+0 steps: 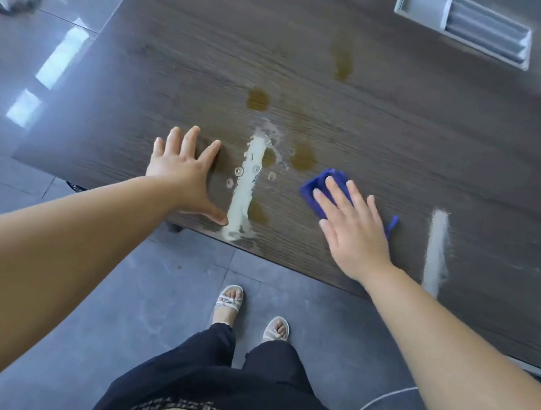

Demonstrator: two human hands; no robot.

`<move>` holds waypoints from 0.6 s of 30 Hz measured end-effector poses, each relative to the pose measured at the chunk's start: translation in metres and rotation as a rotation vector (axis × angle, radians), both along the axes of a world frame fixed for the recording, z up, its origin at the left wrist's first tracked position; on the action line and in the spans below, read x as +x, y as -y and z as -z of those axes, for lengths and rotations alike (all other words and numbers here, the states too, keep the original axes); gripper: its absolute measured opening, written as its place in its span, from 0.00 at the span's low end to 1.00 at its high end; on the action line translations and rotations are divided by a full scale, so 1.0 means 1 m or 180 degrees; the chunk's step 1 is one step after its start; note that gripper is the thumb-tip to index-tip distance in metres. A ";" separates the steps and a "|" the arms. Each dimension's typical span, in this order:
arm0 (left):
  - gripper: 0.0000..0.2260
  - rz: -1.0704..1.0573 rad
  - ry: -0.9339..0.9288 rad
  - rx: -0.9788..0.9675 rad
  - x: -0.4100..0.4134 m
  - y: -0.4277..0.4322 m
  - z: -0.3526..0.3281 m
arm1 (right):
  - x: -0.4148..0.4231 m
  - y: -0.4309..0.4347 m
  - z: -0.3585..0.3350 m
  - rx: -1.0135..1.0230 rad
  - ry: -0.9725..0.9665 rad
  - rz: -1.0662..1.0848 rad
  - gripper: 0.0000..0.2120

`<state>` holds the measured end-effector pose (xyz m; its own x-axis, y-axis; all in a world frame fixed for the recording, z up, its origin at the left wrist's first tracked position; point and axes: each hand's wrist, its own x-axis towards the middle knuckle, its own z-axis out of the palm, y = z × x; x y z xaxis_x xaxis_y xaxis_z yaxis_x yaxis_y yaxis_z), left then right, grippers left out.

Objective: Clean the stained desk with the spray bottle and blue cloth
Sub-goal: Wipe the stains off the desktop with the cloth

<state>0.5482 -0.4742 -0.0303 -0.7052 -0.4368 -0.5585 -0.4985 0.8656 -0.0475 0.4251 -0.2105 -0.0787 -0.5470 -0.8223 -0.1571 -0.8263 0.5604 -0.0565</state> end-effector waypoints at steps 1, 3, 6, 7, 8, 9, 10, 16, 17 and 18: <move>0.61 -0.0041 0.0034 0.0033 0.000 0.002 0.001 | -0.010 0.005 0.000 -0.0007 0.0074 0.0431 0.23; 0.62 -0.0134 0.0048 0.0124 -0.002 0.002 0.001 | -0.017 0.029 0.001 -0.0069 0.0090 0.1315 0.24; 0.62 -0.0125 0.0082 0.0079 -0.006 0.001 0.002 | 0.010 0.072 -0.001 -0.0110 0.0080 0.1418 0.25; 0.62 -0.0118 0.0100 0.0066 -0.006 0.001 0.002 | 0.022 0.076 0.001 -0.0121 0.0167 0.0963 0.25; 0.62 -0.0111 0.0120 0.0061 -0.007 0.001 0.002 | 0.032 0.075 0.000 -0.0135 0.0244 0.0376 0.25; 0.62 -0.0106 0.0136 0.0062 -0.006 0.001 0.003 | 0.037 0.066 0.001 -0.0116 0.0245 -0.0200 0.24; 0.63 -0.0106 0.0140 0.0063 -0.007 0.002 0.003 | 0.033 0.056 0.001 -0.0095 0.0211 -0.0632 0.24; 0.62 -0.0114 0.0156 0.0078 -0.009 0.002 0.002 | -0.035 0.053 0.001 -0.0124 0.0180 0.0581 0.23; 0.62 -0.0129 0.0155 0.0093 -0.010 0.001 0.002 | -0.035 0.069 0.002 -0.0147 0.0153 0.1076 0.24; 0.62 -0.0142 0.0161 0.0107 -0.010 0.001 0.001 | -0.028 0.085 0.002 -0.0151 0.0094 0.1400 0.24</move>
<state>0.5378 -0.4754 -0.0318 -0.6560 -0.4476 -0.6078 -0.5343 0.8441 -0.0449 0.3967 -0.2957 -0.0806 -0.8424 -0.5189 -0.1457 -0.5073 0.8546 -0.1106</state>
